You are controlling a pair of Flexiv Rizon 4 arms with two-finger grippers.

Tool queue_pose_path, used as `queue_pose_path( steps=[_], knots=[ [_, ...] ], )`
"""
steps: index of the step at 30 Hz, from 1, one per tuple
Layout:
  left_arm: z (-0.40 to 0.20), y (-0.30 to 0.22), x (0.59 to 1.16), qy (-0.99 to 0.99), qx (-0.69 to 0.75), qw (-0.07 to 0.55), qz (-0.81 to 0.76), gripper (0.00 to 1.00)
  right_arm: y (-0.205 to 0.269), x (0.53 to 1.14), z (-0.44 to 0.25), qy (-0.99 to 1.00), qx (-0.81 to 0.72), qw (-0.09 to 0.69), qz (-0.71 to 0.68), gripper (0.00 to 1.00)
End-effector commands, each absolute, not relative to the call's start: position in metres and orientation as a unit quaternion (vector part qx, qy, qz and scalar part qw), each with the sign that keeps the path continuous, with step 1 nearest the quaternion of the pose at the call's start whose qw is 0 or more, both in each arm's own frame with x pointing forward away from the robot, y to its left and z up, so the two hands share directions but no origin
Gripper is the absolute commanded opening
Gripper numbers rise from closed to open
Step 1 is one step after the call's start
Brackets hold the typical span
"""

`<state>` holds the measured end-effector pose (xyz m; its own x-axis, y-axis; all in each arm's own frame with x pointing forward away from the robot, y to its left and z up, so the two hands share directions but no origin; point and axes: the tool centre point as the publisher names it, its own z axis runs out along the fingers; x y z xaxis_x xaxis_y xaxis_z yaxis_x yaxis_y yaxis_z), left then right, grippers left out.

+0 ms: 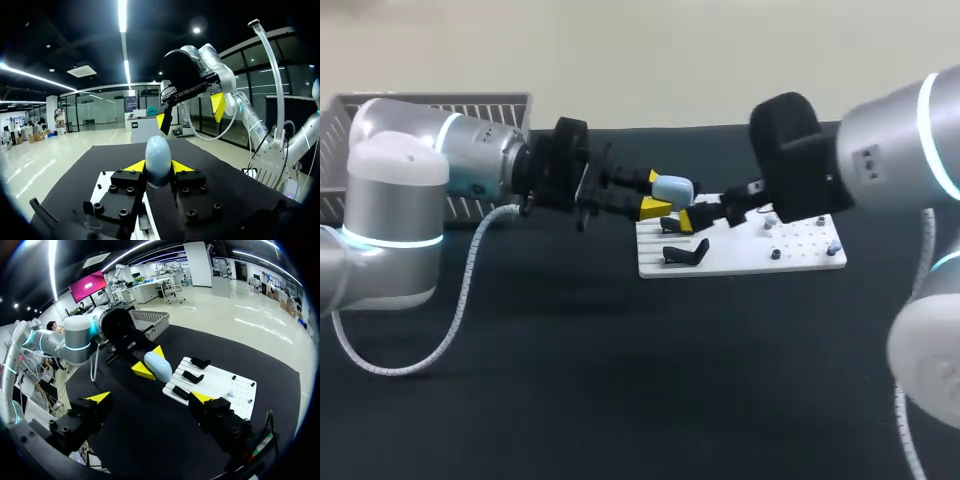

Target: Pick up each earbud case from the left stands, insert the matching earbuds, close the lid, and place the case in the box.

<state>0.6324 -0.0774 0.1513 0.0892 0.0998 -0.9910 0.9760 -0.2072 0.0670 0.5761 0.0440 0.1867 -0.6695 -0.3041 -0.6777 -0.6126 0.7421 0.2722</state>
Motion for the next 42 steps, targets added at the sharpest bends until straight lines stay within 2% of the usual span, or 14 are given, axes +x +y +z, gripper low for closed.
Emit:
queue_pose_path(
  steps=[1,17,42],
  knots=[
    [0.15,-0.077,0.632,0.452,0.594,0.439,-0.5,0.0,0.056,0.583,0.18,0.896,-0.232,0.331,0.184,1.0],
    [0.15,-0.077,0.632,0.452,0.594,0.439,-0.5,0.0,0.064,0.608,0.173,0.903,-0.221,0.324,0.177,1.0],
    [0.15,-0.077,0.632,0.452,0.594,0.439,-0.5,0.0,0.048,0.629,0.166,0.911,-0.197,0.319,0.172,1.0]
  ],
)
